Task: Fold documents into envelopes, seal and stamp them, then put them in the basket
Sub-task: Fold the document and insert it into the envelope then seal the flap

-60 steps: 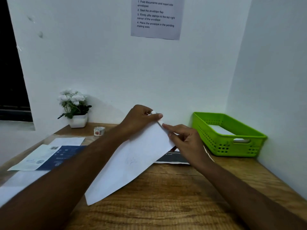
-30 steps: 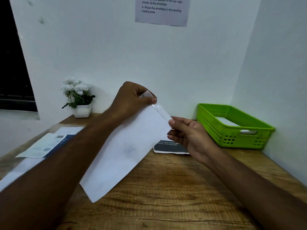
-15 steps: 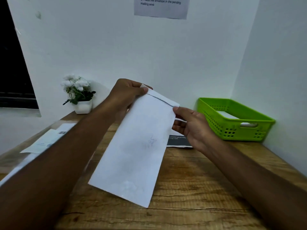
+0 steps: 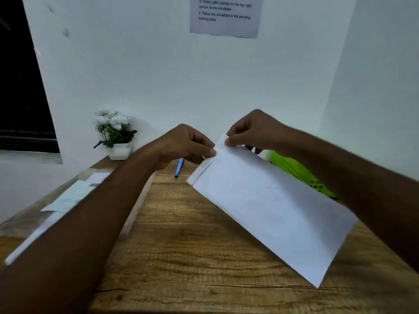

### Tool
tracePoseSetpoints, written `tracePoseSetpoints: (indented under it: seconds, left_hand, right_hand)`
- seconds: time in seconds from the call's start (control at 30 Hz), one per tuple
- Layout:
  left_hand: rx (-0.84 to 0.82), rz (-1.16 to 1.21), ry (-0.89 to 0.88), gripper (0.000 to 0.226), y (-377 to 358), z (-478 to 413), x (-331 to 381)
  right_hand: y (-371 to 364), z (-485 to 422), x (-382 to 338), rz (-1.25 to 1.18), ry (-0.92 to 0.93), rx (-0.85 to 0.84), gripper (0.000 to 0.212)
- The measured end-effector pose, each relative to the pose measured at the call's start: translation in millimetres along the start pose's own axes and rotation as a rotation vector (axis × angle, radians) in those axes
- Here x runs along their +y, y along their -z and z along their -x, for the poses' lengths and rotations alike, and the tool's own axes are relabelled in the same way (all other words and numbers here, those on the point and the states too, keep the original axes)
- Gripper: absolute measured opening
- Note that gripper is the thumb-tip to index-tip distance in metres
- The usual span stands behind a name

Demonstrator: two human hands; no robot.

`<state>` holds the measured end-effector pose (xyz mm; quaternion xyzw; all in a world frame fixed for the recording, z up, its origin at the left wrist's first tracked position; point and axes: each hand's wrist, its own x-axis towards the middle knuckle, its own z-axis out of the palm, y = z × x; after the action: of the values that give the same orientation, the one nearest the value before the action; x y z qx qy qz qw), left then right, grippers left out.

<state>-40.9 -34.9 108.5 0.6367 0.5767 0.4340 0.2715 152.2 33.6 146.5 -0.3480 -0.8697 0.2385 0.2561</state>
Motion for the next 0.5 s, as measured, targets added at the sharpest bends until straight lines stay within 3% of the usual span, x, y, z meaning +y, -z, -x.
tracePoseSetpoints:
  seconds: [0.13, 0.27, 0.37, 0.5]
  left_hand:
    - [0.020, -0.002, 0.082, 0.017, -2, 2, -2]
    - [0.031, 0.008, 0.154, 0.016, 2, 11, -13]
    - [0.020, 0.034, 0.174, 0.014, 9, 19, -21]
    - [0.013, 0.051, 0.185, 0.028, 15, 28, -23]
  right_hand:
    - [-2, 1, 3, 0.056, 0.070, 0.043, 0.009]
    - [12, 19, 26, 0.221, -0.128, -0.232, 0.036]
    - [21, 35, 45, 0.360, -0.243, -0.386, 0.032]
    - [29, 54, 57, 0.297, -0.213, -0.312, 0.019]
